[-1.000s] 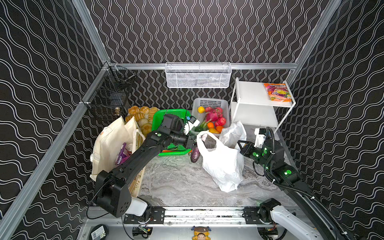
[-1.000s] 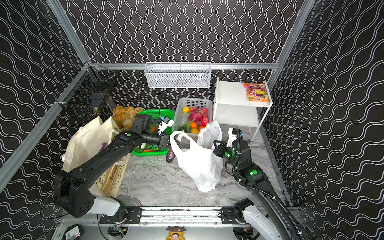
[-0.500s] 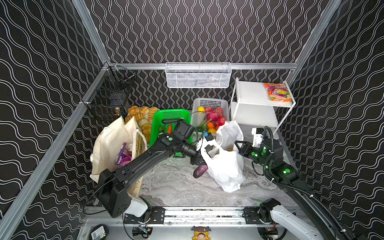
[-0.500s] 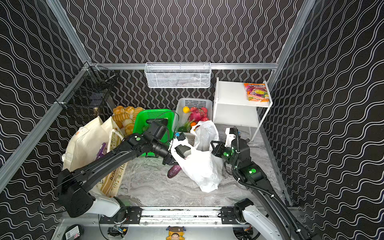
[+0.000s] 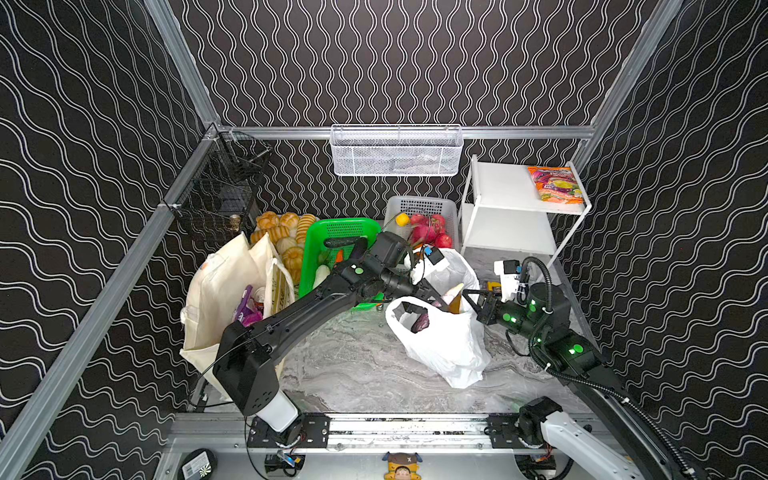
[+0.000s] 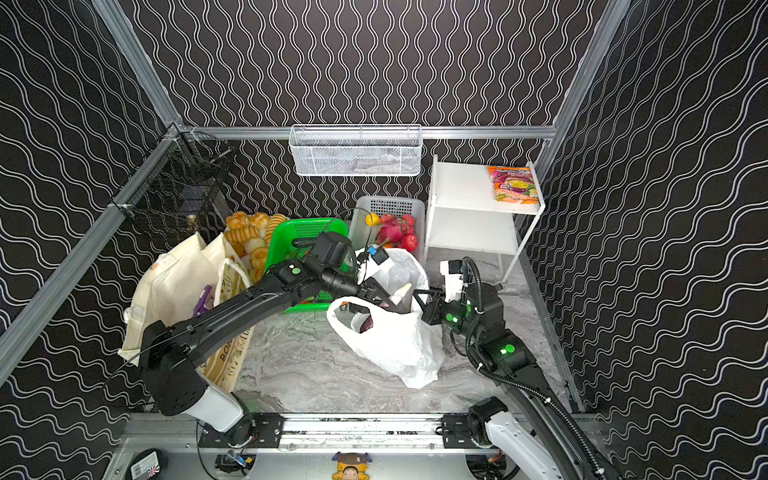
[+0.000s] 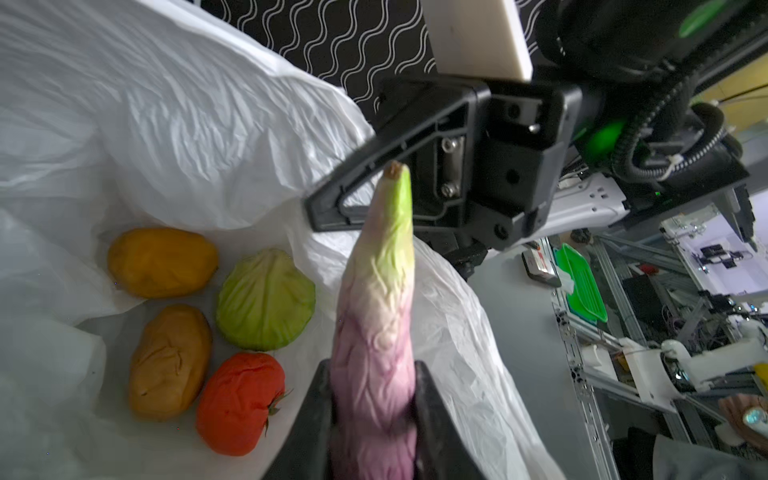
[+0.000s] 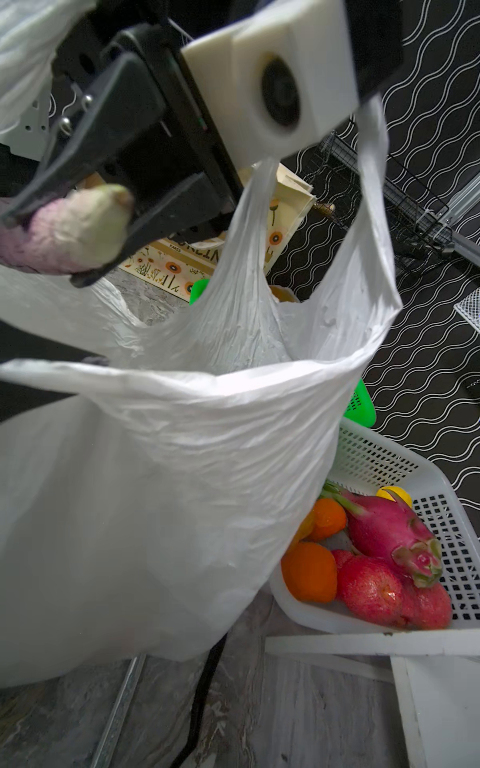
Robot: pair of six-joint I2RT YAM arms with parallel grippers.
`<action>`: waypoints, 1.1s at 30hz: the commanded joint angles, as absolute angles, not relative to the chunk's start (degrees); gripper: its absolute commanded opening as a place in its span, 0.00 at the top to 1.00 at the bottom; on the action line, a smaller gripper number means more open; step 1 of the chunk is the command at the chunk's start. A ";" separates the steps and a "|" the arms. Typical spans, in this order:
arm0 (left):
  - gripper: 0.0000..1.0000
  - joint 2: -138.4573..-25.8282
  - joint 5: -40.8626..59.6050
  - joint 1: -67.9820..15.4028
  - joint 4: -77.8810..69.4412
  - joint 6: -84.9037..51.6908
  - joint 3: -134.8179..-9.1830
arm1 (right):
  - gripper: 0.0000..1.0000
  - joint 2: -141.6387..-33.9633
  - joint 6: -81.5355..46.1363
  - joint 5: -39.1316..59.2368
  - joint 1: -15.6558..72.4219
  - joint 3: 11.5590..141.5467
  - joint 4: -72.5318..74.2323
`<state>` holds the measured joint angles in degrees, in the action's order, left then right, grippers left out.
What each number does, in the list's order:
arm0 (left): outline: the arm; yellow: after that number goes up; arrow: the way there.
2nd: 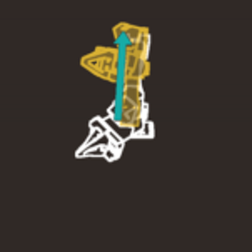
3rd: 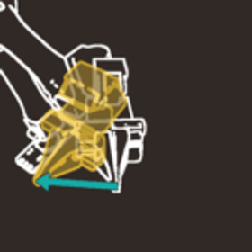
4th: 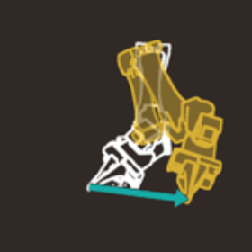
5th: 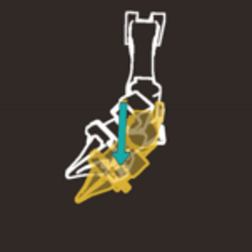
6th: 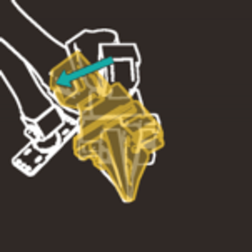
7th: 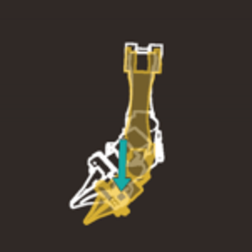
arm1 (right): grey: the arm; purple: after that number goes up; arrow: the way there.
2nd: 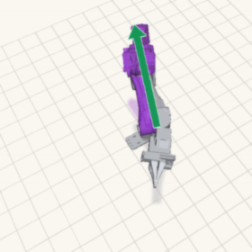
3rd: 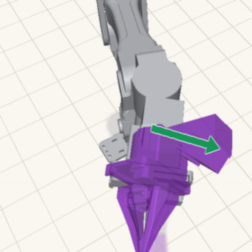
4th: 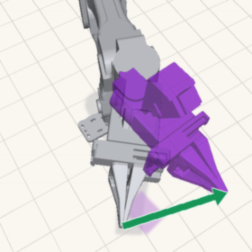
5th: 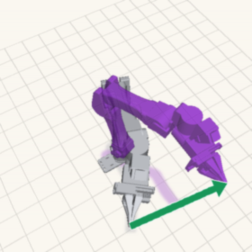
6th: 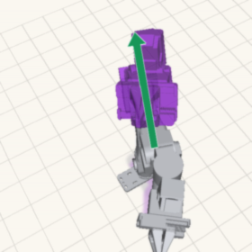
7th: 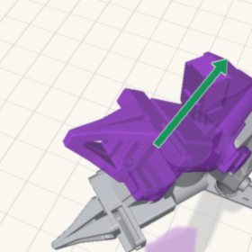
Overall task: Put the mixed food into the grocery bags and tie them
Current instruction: 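Carry the purple eggplant into the white plastic bag, then open the left gripper to drop the eggplant into the bag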
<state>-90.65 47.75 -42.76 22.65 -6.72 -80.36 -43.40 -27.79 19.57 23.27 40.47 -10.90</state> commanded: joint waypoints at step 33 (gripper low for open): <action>0.31 -81.81 27.94 -50.31 10.18 8.13 -68.76 | 1.00 -41.51 -34.31 -1.09 23.26 41.24 -16.09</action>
<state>-83.09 25.08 -50.28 4.58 2.09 -68.58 -40.80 -32.34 5.30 23.27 40.12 -13.02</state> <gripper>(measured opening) 0.692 0.050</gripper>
